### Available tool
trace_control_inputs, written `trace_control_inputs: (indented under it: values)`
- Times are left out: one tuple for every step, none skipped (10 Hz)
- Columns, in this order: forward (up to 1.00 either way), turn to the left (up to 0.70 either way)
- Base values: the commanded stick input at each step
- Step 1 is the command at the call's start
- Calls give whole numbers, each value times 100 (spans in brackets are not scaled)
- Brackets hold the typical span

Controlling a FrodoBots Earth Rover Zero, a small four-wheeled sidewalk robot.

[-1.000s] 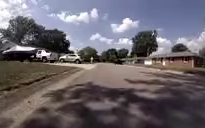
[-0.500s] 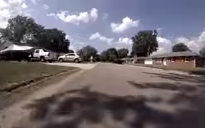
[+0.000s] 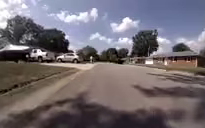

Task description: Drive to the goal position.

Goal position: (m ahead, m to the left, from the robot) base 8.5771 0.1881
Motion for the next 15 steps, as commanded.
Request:
trace_control_inputs:
  values:
    - [100,3]
    - [100,2]
    - [100,2]
    - [100,2]
    - [100,1]
    - [100,1]
    - [100,2]
    - [100,2]
    - [100,0]
    - [100,1]
    - [100,2]
    - [100,2]
    - [100,2]
    - [100,1]
    - [100,0]
